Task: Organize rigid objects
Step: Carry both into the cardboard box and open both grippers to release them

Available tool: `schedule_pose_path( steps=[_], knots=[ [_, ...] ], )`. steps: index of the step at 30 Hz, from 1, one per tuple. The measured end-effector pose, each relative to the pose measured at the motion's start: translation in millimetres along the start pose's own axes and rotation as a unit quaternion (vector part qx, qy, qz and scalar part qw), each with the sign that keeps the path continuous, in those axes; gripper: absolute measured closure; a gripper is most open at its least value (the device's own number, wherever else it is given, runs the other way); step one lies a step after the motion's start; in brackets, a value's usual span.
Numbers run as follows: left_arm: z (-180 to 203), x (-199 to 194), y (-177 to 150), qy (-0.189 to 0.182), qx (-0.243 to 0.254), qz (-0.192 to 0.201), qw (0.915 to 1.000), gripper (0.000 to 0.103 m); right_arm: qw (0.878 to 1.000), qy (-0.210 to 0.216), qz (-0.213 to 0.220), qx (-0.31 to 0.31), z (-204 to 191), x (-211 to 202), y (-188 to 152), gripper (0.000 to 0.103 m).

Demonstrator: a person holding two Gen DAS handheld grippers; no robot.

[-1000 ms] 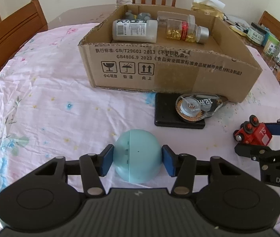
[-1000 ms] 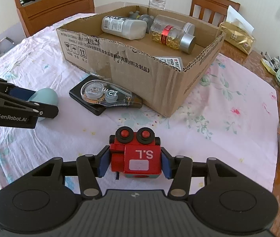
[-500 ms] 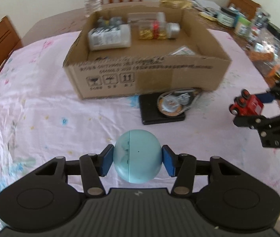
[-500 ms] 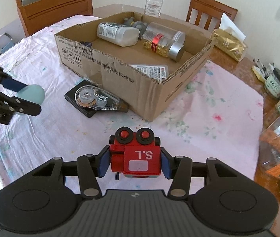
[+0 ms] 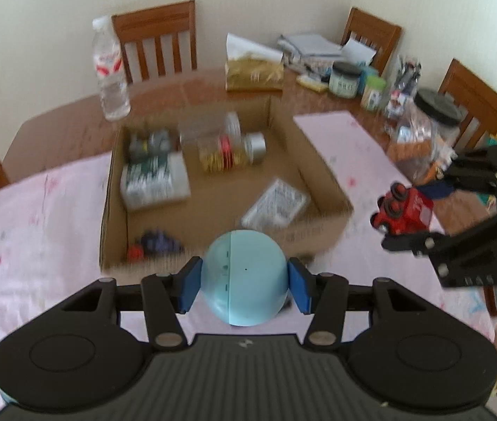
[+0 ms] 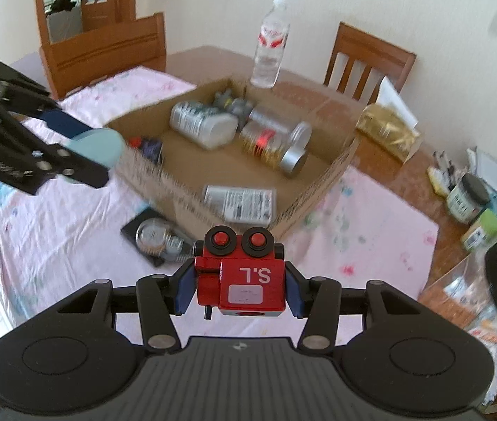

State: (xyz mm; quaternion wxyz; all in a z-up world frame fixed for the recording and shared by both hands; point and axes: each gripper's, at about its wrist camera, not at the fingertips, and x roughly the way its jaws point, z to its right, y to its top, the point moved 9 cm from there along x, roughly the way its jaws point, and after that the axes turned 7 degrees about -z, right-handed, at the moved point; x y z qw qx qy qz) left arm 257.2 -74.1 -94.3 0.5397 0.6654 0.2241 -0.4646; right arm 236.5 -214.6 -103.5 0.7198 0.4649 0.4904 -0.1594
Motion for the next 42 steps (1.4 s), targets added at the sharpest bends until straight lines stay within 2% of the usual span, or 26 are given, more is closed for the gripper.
schedule_pose_path(
  steps=[4,8,14,15,16,17,18,19,21,26,36,38,39,40,42],
  knots=[
    [-7.5,19.2,27.9,-0.006,0.004,0.012,0.9999,0.051,1.0,-0.012,0.014,0.012,4.8,-6.3,16.3,0.047],
    [-17.1,47.2,44.1,-0.006,0.003,0.003,1.0,0.051,0.999,-0.025,0.025,0.026,7.9,-11.0,32.0,0.047],
    [-25.8,79.3,45.1,-0.012,0.006,-0.018,0.9997,0.051,0.998,-0.043,0.024,0.046,11.2,-11.7,45.8,0.047],
    [-27.3,81.9,44.2,-0.011,0.005,-0.019,0.9997,0.049,0.998,-0.044,0.022,0.048,11.8,-10.5,46.9,0.047],
    [-28.9,82.8,43.5,-0.008,0.003,-0.017,0.9998,0.038,0.998,-0.046,0.019,0.05,11.8,-9.5,47.5,0.047],
    [-30.3,82.1,43.0,-0.005,0.004,-0.014,0.9999,0.03,0.997,-0.049,0.016,0.05,12.5,-7.6,48.2,0.047],
    [-31.3,78.7,43.4,-0.003,0.005,-0.005,1.0,0.017,0.997,-0.051,0.014,0.051,12.6,-6.2,49.0,0.047],
    [-32.3,73.3,44.2,-0.001,0.006,0.007,1.0,0.012,0.997,-0.052,0.011,0.051,12.7,-4.3,50.3,0.047],
    [-34.7,60.8,44.4,0.004,0.013,0.03,0.9994,0.011,0.997,-0.053,0.005,0.052,12.5,0.0,54.2,0.047],
    [-46.2,30.9,34.1,0.034,0.03,0.056,0.9974,0.007,0.998,-0.054,-0.002,0.045,8.1,14.5,71.5,0.047],
    [-101.2,7.1,-4.3,0.064,-0.021,0.057,0.9961,0.006,0.998,-0.055,-0.011,0.032,0.1,57.3,128.5,0.046],
    [-113.2,6.2,-11.7,0.067,-0.035,0.054,0.9957,0.006,0.997,-0.064,-0.008,0.038,1.6,63.9,139.8,0.028],
    [-118.0,6.2,-15.0,0.067,-0.041,0.053,0.9955,0.006,0.997,-0.067,-0.01,0.036,2.0,67.8,143.5,0.008],
    [-122.9,6.6,-18.5,0.068,-0.046,0.051,0.9953,0.006,0.997,-0.074,-0.008,0.036,1.8,70.0,145.8,0.0],
    [-130.2,6.6,-24.2,0.07,-0.054,0.05,0.9949,0.006,0.997,-0.076,-0.003,0.033,-1.3,70.0,148.1,0.0]
  ],
)
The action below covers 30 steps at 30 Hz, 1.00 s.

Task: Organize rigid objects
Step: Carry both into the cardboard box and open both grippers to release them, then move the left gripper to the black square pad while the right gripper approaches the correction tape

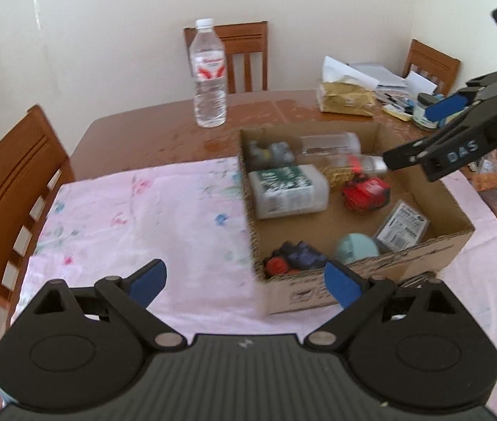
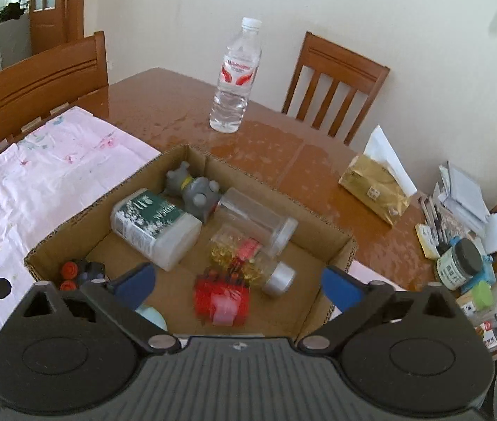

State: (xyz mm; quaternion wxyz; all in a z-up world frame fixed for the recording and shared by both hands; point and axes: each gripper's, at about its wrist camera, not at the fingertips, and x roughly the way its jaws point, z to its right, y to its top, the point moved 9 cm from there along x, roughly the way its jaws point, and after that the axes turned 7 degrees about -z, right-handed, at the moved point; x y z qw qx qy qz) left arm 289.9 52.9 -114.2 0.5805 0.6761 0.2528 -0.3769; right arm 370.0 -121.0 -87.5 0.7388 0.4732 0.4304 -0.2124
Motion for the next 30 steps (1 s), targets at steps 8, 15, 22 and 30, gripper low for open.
schedule_pose_path(
  steps=[8,15,22,30],
  knots=[
    [-11.0,6.4,-6.1,-0.002,-0.004,-0.005,1.0,0.006,1.0,-0.005,-0.015,0.014,-8.0,-6.3,-10.5,0.0],
    [-7.1,14.1,-8.5,-0.007,0.009,-0.012,0.9999,0.005,0.999,-0.002,-0.019,0.041,-14.6,-21.5,-30.9,0.0],
    [-3.4,19.1,-17.1,-0.017,0.015,-0.027,0.9994,0.005,0.997,0.01,-0.041,0.068,-29.2,-29.5,-69.9,0.0],
    [-0.5,20.4,-22.6,-0.026,0.022,-0.032,0.9989,0.005,0.992,0.022,-0.072,0.1,-45.7,-12.3,-110.4,0.0]
  ],
)
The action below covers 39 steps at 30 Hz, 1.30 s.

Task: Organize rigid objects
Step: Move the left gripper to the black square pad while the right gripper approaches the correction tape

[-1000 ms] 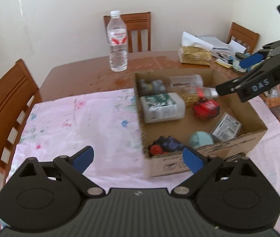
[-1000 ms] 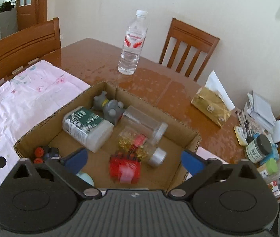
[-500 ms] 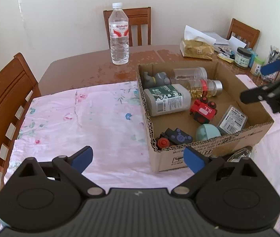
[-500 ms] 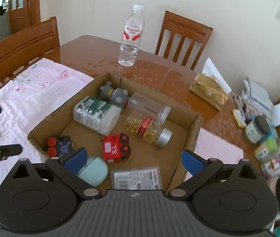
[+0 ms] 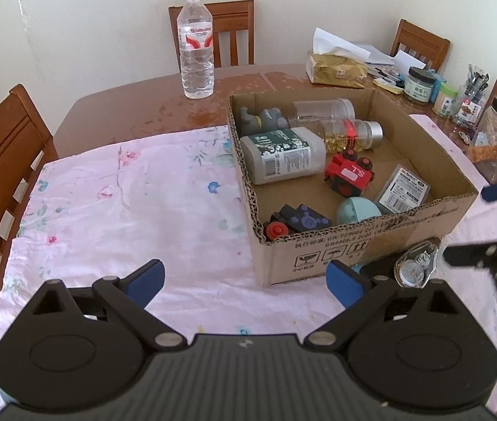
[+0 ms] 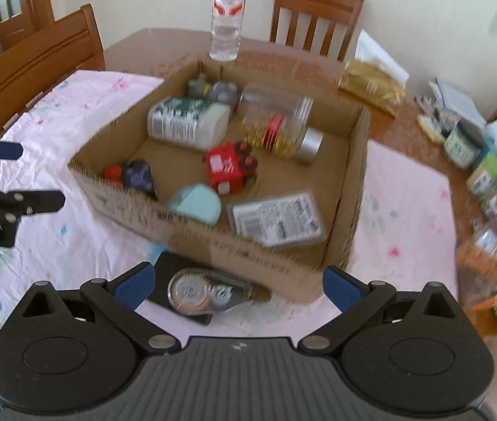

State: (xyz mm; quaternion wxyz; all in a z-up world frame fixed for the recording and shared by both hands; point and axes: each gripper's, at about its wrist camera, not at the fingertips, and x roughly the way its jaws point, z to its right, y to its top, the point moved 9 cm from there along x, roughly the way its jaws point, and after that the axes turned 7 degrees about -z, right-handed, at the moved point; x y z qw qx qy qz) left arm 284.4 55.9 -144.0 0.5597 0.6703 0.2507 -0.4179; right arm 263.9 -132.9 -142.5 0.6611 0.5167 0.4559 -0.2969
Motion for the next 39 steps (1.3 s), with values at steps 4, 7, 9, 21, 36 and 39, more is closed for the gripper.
schedule_pose_path(
  steps=[4,7,9,21,36,39],
  knots=[
    [0.8,-0.1,-4.1,0.0,-0.001,-0.004,1.0,0.005,1.0,0.014,-0.013,0.01,-7.8,18.2,-14.0,0.0],
    [1.3,1.0,-8.5,-0.001,0.001,-0.009,1.0,0.005,0.999,0.018,-0.017,0.022,-10.7,30.5,-20.9,0.0],
    [1.8,2.2,-11.4,0.001,0.004,-0.012,0.9999,0.005,0.999,0.021,-0.018,0.032,-10.8,37.6,-23.5,0.0],
    [6.3,7.0,-29.1,0.008,-0.008,-0.034,0.9993,0.005,0.997,0.018,-0.011,0.073,-2.1,67.4,-28.0,0.0],
    [56.1,7.2,-21.1,0.015,0.001,-0.042,0.999,0.005,0.993,-0.004,-0.007,0.115,59.1,69.3,-44.9,0.0],
    [69.6,11.6,-19.3,0.012,-0.001,-0.047,0.9988,0.005,0.996,-0.016,-0.014,0.088,65.8,70.9,-50.3,0.0]
  ],
)
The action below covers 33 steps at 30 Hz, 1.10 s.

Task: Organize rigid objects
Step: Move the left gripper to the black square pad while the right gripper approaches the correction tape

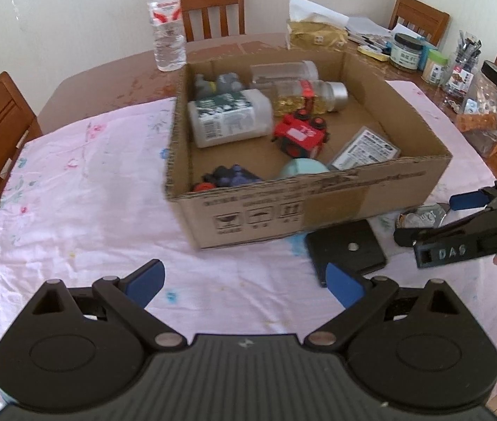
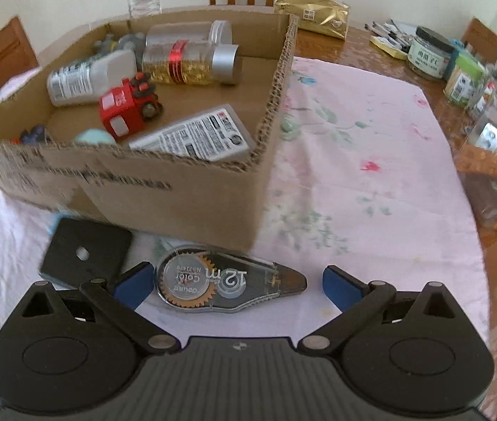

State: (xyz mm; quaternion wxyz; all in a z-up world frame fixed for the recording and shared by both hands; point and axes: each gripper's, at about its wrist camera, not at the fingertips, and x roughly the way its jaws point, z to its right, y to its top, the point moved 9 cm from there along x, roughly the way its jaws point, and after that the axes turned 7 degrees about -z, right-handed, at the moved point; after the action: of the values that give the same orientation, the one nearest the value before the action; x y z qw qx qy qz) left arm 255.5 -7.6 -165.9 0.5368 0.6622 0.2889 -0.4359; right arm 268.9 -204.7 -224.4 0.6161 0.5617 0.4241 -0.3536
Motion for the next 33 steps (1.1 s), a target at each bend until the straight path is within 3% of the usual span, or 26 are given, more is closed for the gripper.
schedule_pose_path(
  steps=[16,22,29,33],
  knots=[
    [63.4,57.5,9.5,-0.04,-0.059,-0.031,0.997,0.005,0.994,0.044,0.018,-0.098,9.1,-4.9,-11.9,0.0],
    [70.3,71.1,11.0,-0.004,-0.038,-0.023,0.999,0.003,0.993,0.05,0.025,-0.107,9.0,-6.6,-13.5,0.0],
    [54.4,65.3,0.7,0.002,-0.04,-0.021,0.999,0.003,0.993,0.05,0.028,-0.105,9.4,-7.3,-14.7,0.0],
    [48.8,63.3,-2.9,-0.016,-0.02,-0.019,0.9995,0.005,0.993,0.048,0.033,-0.102,9.4,-8.0,-15.9,0.0]
  ],
)
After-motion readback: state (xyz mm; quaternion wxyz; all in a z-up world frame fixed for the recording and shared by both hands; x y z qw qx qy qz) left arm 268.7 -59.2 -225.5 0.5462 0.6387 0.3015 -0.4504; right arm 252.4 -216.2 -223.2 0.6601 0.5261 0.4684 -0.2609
